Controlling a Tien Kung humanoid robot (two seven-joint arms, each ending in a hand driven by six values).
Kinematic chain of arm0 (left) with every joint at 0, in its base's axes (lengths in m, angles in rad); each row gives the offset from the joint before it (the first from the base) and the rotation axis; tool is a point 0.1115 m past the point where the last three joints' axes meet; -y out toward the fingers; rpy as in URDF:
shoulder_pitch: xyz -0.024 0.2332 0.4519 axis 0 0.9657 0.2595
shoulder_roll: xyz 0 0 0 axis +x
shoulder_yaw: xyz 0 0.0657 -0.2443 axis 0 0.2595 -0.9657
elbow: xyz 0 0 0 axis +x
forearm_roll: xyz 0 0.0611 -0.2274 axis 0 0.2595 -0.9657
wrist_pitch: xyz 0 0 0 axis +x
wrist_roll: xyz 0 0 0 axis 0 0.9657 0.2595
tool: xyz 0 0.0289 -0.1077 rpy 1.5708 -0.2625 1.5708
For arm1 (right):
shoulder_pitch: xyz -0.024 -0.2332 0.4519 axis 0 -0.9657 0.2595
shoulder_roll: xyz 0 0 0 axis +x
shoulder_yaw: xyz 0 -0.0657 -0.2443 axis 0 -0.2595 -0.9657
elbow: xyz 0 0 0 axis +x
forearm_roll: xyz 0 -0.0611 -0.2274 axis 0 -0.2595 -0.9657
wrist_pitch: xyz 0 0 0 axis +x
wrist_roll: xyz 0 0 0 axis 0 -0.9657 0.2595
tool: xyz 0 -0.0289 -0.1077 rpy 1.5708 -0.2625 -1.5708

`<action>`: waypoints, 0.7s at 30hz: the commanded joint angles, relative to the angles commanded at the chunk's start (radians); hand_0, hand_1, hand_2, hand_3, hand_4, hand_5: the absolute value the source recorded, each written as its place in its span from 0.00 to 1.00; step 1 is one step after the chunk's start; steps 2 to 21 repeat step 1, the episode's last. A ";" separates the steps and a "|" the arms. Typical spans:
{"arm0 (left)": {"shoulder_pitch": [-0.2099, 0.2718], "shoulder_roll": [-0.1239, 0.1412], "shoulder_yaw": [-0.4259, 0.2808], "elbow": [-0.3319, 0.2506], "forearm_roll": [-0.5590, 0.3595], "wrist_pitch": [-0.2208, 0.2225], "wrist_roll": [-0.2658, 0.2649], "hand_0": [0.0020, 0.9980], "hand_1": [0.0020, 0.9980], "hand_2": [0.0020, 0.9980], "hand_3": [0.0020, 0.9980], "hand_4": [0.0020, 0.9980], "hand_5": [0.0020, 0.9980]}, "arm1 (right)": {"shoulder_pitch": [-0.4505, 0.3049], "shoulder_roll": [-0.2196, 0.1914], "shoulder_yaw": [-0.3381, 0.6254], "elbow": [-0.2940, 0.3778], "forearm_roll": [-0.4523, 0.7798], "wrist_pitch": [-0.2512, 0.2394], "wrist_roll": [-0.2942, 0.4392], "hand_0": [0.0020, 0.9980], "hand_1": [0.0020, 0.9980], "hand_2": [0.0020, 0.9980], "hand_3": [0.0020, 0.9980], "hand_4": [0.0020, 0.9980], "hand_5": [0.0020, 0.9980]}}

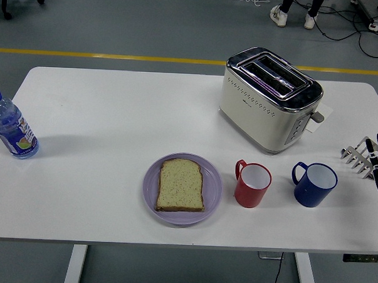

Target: Pick up the cup,pour liquid into bread,place the cup on the desk

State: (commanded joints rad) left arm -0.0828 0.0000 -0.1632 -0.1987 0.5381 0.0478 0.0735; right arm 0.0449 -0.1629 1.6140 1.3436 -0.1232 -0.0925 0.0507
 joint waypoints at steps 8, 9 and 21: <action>-0.001 0.000 -0.001 0.000 0.001 0.000 0.000 0.64 0.64 0.66 0.55 0.32 0.84 | 0.001 0.001 -0.001 0.000 0.001 0.001 0.000 0.67 0.58 0.64 0.62 0.65 0.33; -0.001 0.000 -0.001 0.000 0.001 0.000 0.000 0.64 0.64 0.66 0.55 0.32 0.84 | 0.001 0.001 -0.001 0.000 0.001 0.001 0.000 0.67 0.58 0.64 0.62 0.65 0.33; -0.001 0.000 -0.001 0.000 0.001 0.000 0.000 0.64 0.64 0.66 0.55 0.32 0.84 | 0.001 0.001 -0.001 0.000 0.001 0.001 0.000 0.67 0.58 0.64 0.62 0.65 0.33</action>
